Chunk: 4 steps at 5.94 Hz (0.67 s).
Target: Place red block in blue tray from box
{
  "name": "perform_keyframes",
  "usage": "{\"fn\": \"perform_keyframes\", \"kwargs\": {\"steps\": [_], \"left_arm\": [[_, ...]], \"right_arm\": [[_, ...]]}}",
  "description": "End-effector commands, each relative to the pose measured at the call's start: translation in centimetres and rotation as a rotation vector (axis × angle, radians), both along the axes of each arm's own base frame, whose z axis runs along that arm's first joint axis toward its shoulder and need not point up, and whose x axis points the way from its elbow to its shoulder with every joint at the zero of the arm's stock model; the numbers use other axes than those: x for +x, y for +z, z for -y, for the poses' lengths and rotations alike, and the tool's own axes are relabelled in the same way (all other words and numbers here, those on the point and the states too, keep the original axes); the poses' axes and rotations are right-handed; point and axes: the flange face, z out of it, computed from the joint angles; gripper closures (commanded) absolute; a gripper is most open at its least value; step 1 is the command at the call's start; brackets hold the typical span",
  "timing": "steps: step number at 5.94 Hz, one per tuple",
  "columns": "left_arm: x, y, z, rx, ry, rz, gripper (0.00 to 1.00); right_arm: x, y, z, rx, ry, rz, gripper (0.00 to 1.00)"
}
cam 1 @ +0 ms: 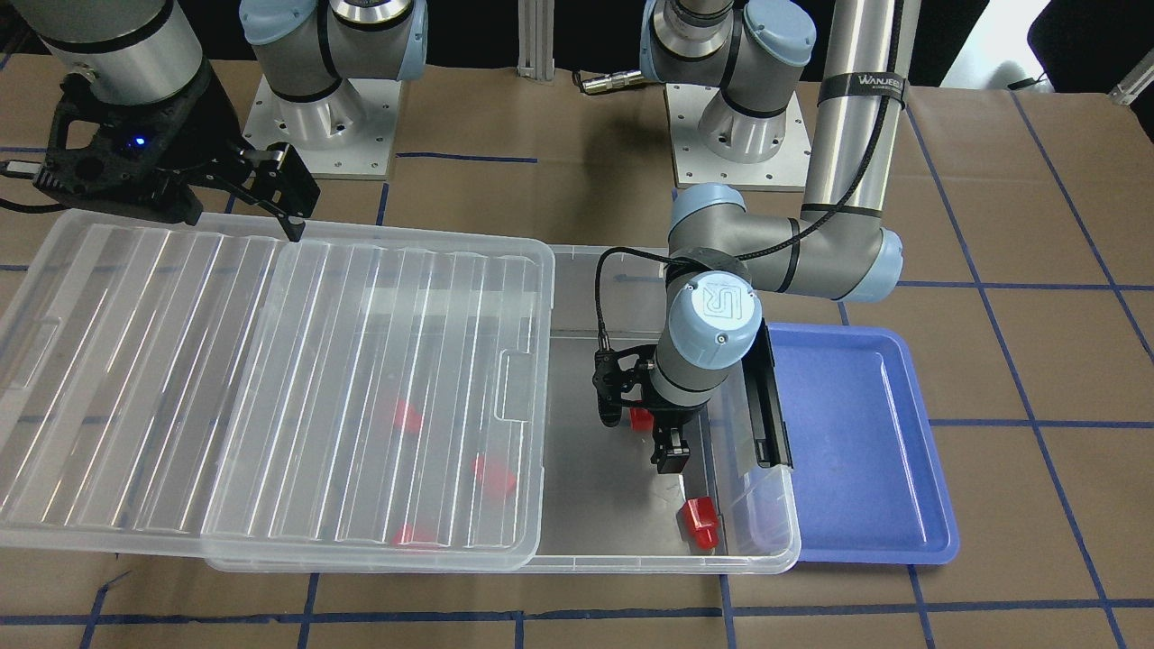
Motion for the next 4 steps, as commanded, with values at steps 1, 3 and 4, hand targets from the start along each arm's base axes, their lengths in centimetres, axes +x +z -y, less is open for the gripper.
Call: {"fn": "perform_keyframes", "kwargs": {"steps": [1,3,4], "left_arm": [[0.1,-0.3,-0.3,-0.011,-0.003,0.004,0.65],[-0.4,3.6,-0.1,-0.069,-0.006,0.005,0.94],[-0.3,8.8,-1.2,-0.098,-0.003,-0.003,0.95]], "right_arm": [[0.8,0.0,-0.4,0.006,0.011,0.001,0.00],[0.8,0.1,-0.4,0.008,0.013,0.001,0.00],[0.8,0.2,-0.3,0.005,0.013,0.001,0.00]]}}
